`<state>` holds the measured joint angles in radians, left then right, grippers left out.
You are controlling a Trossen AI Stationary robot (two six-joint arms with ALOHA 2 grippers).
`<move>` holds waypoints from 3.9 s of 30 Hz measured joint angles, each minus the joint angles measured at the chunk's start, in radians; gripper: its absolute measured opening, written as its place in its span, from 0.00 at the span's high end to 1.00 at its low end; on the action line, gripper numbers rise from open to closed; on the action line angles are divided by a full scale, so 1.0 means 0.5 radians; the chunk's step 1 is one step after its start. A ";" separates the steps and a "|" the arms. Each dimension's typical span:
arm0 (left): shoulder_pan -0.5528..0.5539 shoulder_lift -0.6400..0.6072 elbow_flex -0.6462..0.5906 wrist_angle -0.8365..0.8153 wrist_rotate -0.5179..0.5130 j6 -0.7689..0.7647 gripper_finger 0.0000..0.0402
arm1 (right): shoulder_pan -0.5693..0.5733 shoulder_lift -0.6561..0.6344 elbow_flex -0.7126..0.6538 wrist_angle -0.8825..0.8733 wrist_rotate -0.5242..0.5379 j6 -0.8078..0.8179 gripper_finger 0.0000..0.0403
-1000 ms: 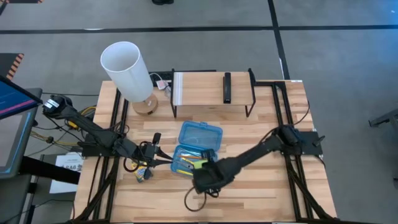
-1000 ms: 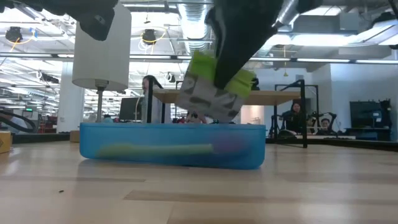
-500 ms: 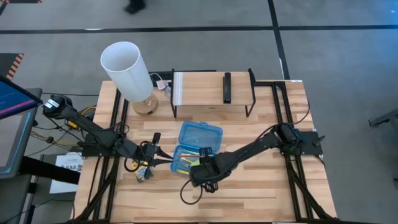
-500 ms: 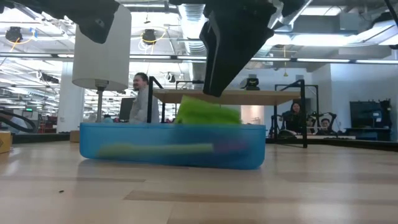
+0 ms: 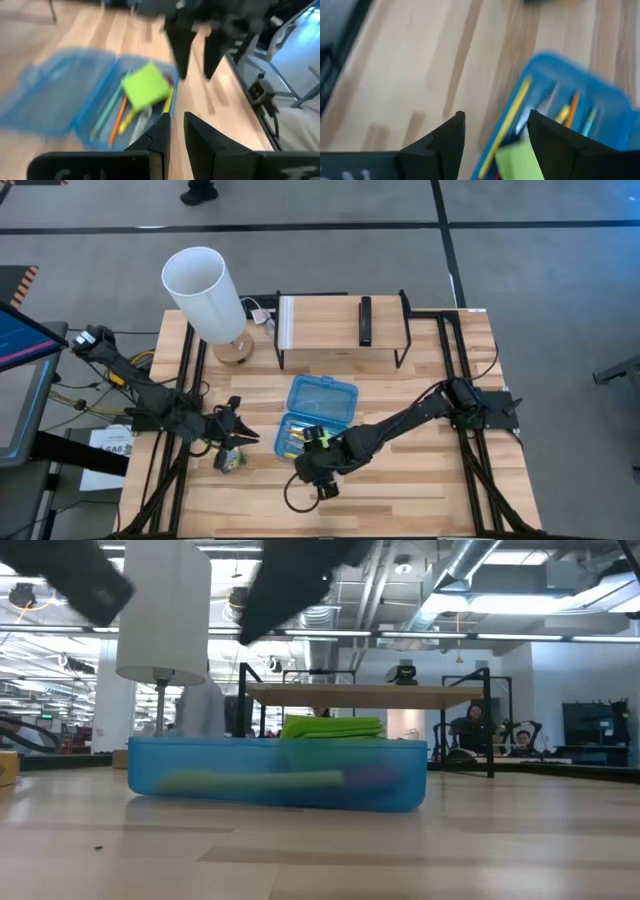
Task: Pack school essentials
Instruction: Put the yellow crayon box into the blue supply box
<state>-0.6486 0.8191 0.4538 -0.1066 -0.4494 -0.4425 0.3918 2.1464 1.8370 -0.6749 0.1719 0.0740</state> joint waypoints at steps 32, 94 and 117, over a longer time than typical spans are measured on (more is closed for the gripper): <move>-0.631 0.706 0.355 -1.416 0.701 -1.779 1.00 | -0.226 0.037 -0.060 1.001 -0.251 -0.406 0.76; -0.198 1.083 0.007 -0.273 0.557 -1.174 1.00 | -0.324 0.488 0.166 0.747 -0.511 -0.312 0.98; -0.298 1.155 0.046 0.074 0.437 -1.054 1.00 | -0.249 0.489 0.166 0.570 -0.394 -0.179 0.98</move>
<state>-0.7979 1.3964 0.4767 -0.0694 -0.2312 -0.9695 0.2672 2.3909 1.9198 -0.3899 -0.0250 -0.0155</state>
